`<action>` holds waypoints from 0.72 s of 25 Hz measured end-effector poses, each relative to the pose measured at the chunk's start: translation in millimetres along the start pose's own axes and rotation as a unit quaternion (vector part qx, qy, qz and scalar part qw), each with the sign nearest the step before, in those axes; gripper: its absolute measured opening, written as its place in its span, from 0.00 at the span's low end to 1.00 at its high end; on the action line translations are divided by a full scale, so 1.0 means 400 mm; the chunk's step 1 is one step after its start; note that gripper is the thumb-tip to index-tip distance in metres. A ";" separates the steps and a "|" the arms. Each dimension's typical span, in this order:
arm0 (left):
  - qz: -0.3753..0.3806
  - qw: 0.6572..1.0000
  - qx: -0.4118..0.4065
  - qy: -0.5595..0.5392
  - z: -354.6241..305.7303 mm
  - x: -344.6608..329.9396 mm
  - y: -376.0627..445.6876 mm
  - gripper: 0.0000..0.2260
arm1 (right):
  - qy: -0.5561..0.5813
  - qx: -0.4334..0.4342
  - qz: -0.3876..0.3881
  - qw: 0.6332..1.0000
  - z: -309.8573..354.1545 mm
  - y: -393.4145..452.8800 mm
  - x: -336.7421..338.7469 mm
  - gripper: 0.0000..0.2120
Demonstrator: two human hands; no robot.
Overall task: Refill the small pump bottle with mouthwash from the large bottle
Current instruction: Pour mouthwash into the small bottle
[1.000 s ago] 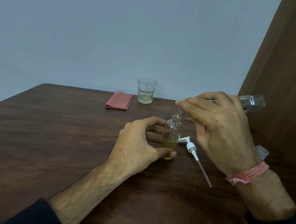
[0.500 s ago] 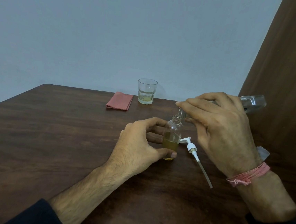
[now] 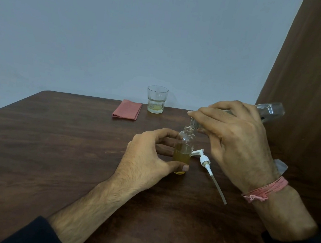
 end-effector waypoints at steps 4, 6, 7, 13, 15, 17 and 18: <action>-0.005 1.000 -0.004 -0.002 -0.002 0.002 -0.002 0.28 | -0.003 -0.001 0.003 1.000 0.001 0.000 0.000 0.26; -0.006 1.000 -0.004 0.000 -0.004 0.002 -0.003 0.28 | -0.004 -0.002 0.003 1.000 0.000 0.000 0.001 0.26; -0.005 1.000 -0.004 0.001 -0.005 0.002 -0.003 0.28 | -0.005 -0.002 0.003 1.000 0.000 0.001 0.001 0.26; -0.003 1.000 0.001 0.003 -0.007 0.002 -0.003 0.29 | -0.006 -0.005 0.008 1.000 0.000 0.001 0.002 0.26; -0.001 1.000 0.002 0.004 -0.007 0.001 -0.003 0.29 | -0.006 -0.006 0.009 1.000 0.001 0.001 0.003 0.26; -0.001 1.000 0.001 0.003 -0.007 0.001 -0.003 0.29 | -0.005 -0.007 0.009 1.000 0.002 0.001 0.003 0.25; -0.001 1.000 -0.001 0.003 -0.007 0.001 -0.003 0.29 | -0.004 -0.008 0.009 1.000 0.002 0.001 0.004 0.25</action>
Point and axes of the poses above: each hand's wrist, its own y-axis towards the middle knuckle, its own x-axis out of the back of the hand, z = x × y, the point moved 7 cm from there along y, towards the middle knuckle, and after that the axes turned 1 degree about y, right-handed, at the moved point
